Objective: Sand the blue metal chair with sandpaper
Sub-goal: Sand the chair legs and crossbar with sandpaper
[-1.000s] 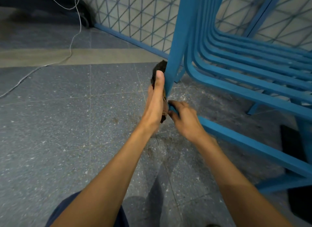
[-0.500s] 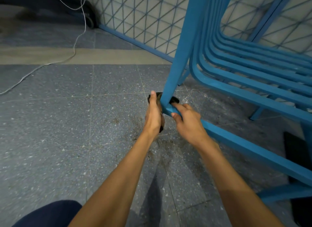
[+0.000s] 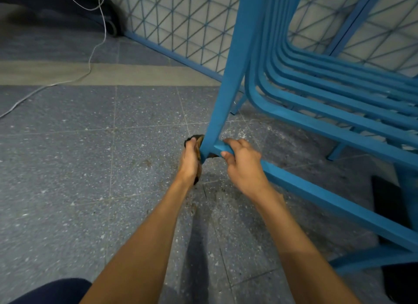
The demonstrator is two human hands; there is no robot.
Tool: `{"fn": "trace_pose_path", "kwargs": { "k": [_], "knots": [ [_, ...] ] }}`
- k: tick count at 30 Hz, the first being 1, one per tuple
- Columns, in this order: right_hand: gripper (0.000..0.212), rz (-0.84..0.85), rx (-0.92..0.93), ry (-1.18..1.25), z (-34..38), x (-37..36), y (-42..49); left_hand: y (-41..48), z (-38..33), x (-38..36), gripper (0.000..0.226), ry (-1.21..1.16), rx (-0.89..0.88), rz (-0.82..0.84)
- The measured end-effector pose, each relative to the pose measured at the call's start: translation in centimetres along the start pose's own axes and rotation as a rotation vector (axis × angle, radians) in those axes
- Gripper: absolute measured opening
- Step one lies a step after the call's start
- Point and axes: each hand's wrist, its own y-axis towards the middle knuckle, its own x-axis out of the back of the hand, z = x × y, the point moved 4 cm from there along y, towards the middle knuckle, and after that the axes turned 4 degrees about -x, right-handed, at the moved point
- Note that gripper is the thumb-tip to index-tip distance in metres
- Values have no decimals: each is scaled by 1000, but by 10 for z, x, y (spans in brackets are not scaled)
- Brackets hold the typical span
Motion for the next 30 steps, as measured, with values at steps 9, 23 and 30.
{"fn": "trace_pose_path", "kwargs": {
  "k": [9, 23, 30],
  "knots": [
    [34, -35, 5, 12, 1, 1, -1, -28, -69, -35, 55, -52, -26, 61],
    [36, -34, 7, 33, 1, 0, -1, -36, -15, -6, 36, 450, -448, 87],
    [31, -33, 1, -24, 4, 1, -3, -35, -61, -30, 34, 334, -496, 177]
  ]
}}
